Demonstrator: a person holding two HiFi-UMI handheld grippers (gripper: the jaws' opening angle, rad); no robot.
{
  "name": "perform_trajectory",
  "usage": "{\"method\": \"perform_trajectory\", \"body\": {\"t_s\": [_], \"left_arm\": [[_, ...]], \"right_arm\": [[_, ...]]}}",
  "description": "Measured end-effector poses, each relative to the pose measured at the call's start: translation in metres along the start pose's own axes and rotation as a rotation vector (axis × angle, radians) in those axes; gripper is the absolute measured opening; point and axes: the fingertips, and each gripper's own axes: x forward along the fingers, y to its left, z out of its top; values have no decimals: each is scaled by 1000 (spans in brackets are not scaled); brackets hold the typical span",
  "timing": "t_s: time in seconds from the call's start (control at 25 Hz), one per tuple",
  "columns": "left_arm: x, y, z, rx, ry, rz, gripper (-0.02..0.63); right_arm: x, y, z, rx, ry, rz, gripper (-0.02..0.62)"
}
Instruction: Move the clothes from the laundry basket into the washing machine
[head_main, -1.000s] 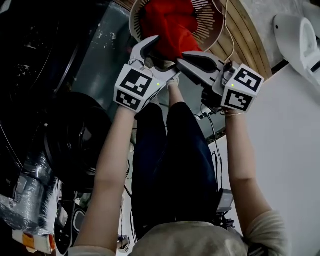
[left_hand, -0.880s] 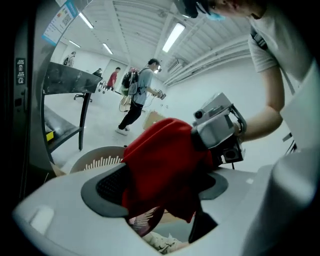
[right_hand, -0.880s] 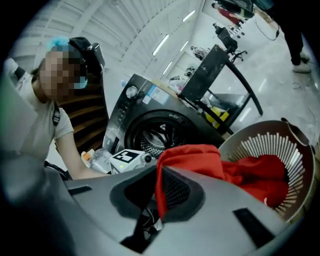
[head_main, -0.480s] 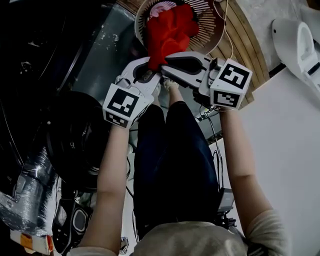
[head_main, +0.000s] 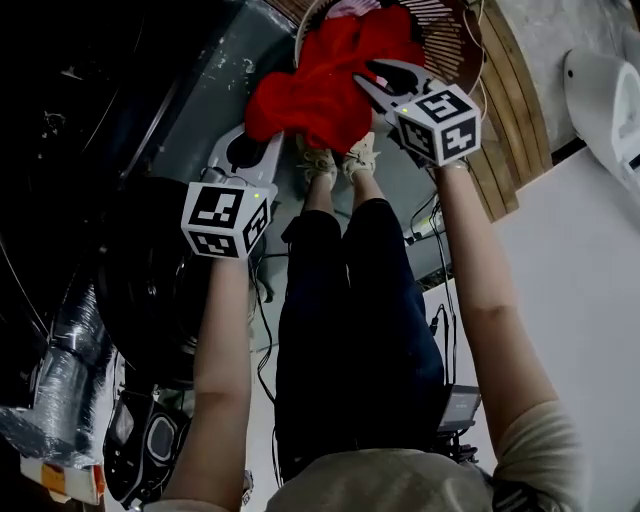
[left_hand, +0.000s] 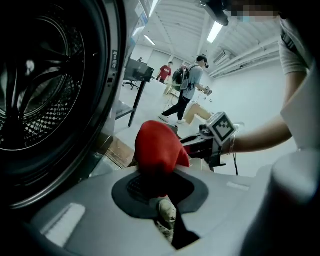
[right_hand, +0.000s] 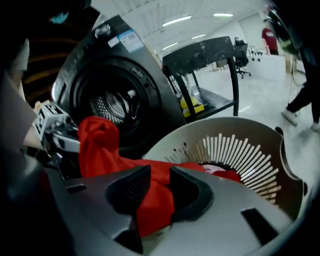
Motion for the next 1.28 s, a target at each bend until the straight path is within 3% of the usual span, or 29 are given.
{"method": "perform_trajectory", "body": {"t_s": [0.08,0.16,0.32,0.48,0.52,0.56,0.68,0.96,1.2,1.28], "left_arm": [[2,9,-3,-8,5,10,44],[5,17,-5,-16,9,18,45],[7,27,-12,-43,11,40,46],[10,34,-18,-57,2,50,46],[10,34,-19,-61,0,51,46],[11,33,-20,-64,-1,51,46],[14,31,-19,-83,-5,53,46],[20,8,-4,-99,-42,31,48],[28,-30,18,-79,-90,-62,52],[31,-42,26,-76,-119,-106,107]], "right_arm": [[29,-20,-14,-89,77,-55,108],[54,-36,-28,-152,155,-64,168],[88,-55,-64,-211,308,5,250],[100,-65,-86,-285,403,27,244],[101,-66,-88,-294,402,22,191],[102,-66,-87,-291,392,18,116],[97,-64,-77,-236,332,-7,32],[25,-35,-9,46,35,18,26],[-38,44,41,74,-115,189,26],[-52,66,58,74,-151,227,26]]}}
